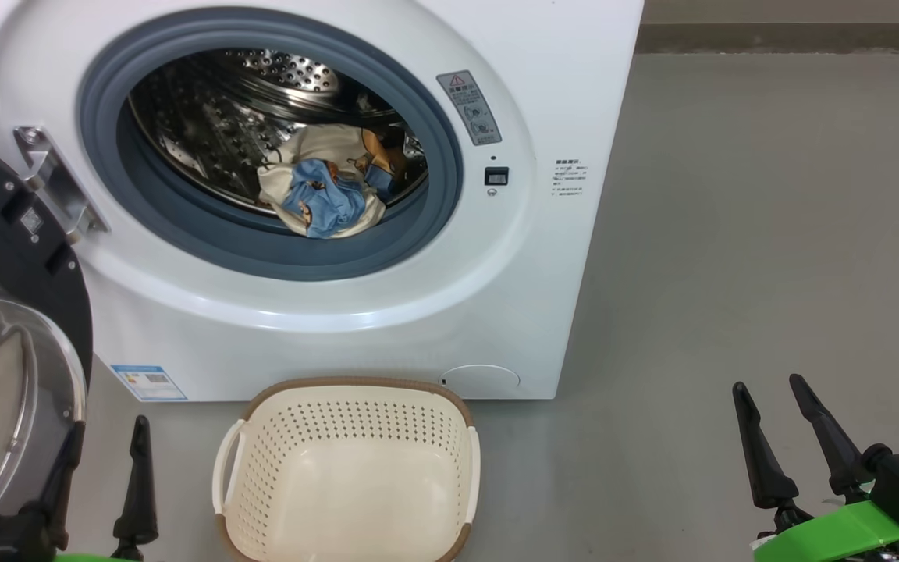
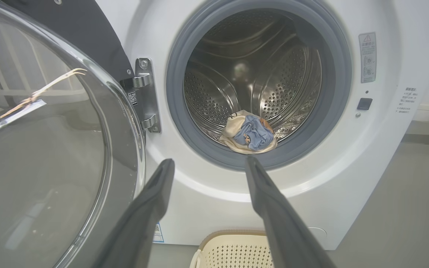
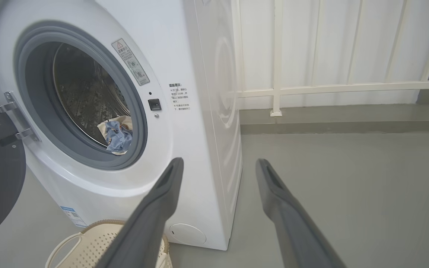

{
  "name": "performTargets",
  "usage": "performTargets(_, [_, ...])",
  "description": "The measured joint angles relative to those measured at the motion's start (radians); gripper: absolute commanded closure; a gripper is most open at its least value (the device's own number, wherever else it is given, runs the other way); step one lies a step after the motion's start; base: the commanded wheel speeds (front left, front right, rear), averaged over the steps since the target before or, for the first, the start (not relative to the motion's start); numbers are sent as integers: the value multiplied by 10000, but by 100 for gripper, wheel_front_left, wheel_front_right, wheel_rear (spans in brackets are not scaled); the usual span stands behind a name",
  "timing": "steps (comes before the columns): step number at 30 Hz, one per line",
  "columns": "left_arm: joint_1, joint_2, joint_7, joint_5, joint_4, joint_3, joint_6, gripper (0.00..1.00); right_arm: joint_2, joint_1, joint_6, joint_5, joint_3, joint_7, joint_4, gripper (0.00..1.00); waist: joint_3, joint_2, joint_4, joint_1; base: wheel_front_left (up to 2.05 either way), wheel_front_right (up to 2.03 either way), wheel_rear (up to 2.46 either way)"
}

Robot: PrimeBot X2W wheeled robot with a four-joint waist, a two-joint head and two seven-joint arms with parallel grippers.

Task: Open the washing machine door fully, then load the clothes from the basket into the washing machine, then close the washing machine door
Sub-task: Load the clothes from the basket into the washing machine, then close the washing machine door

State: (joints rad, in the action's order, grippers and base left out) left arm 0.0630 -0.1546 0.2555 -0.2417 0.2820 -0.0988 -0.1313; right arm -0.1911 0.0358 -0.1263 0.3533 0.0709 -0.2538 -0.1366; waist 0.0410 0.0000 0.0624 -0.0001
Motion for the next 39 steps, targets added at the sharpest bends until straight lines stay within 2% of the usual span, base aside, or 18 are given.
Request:
performTargets(22, [-71, -67, 0, -125, -293, 159, 0, 0, 54, -1, 0, 0, -48, 0, 40, 0, 3, 0, -55, 1, -5, 5, 0])
performTargets(39, [-294, -75, 0, -100, -295, 148, 0, 0, 52, 95, 0, 0, -52, 0, 38, 0, -126, 0, -25, 0, -103, 103, 0])
